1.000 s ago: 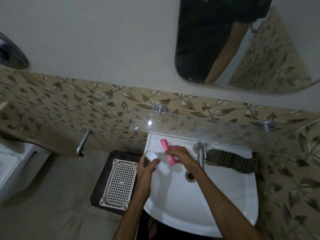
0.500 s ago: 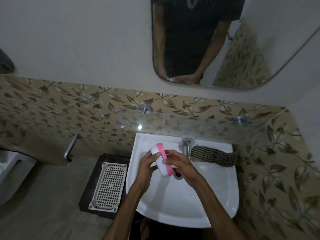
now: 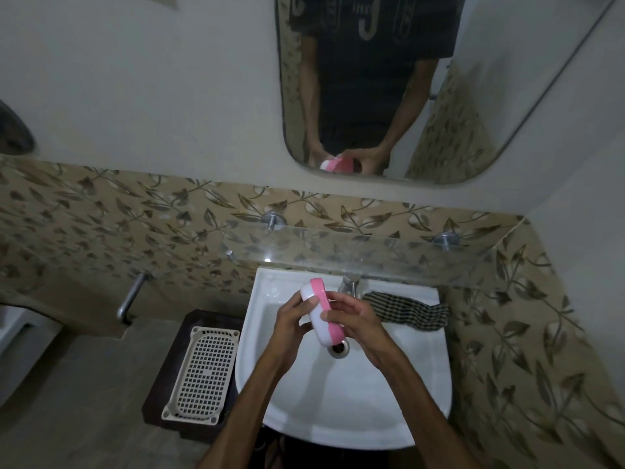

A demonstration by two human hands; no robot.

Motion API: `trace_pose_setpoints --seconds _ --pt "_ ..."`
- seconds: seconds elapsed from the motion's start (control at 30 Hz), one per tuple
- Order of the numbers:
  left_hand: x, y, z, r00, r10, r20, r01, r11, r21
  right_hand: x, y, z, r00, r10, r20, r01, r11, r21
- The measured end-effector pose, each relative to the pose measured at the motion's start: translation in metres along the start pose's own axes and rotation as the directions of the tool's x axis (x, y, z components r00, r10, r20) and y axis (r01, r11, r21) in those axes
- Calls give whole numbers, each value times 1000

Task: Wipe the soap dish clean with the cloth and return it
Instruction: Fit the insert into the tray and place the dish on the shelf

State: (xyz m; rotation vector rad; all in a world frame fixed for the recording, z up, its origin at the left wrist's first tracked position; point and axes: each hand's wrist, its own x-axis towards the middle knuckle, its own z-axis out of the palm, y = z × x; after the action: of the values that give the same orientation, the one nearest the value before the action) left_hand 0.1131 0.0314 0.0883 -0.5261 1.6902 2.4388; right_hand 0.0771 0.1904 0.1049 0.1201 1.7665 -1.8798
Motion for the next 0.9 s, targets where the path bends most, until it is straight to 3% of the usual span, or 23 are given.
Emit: trace_pose_setpoints --seconds 0.13,0.23,0.33,0.4,0.47,0.6,0.77,0.83,0.9 --pt "-5 2 5 1000 13 -2 -14 998 -62 -5 -2 1 998 -55 -14 54 996 -70" --pt "-6 1 9 1000 12 2 -11 983 -183 -11 -6 4 990 -135 -34 124 968 -220" --pt "-5 6 16 999 -45 -6 39 914 -404 -19 -9 7 948 -318 7 283 834 -473" --pt "-4 11 22 997 -62 -36 39 894 -446 -24 -7 8 912 -409 34 344 717 -606" --pt "-4 16 27 996 -64 -55 29 874 -485 -26 -2 5 905 -424 24 336 682 -649" --pt "-5 25 41 996 -56 -65 4 787 -617 -30 3 5 905 -413 -103 310 806 -504" --pt "-9 29 64 1000 11 -24 -24 740 -672 -36 -2 15 717 -478 -508 324 873 -364" --pt "-9 30 70 998 21 -56 -53 751 -659 -35 0 12 682 -448 -578 354 894 -274" --pt "-8 29 70 994 63 -85 -98 859 -503 -32 2 6 683 -360 -635 403 911 -83"
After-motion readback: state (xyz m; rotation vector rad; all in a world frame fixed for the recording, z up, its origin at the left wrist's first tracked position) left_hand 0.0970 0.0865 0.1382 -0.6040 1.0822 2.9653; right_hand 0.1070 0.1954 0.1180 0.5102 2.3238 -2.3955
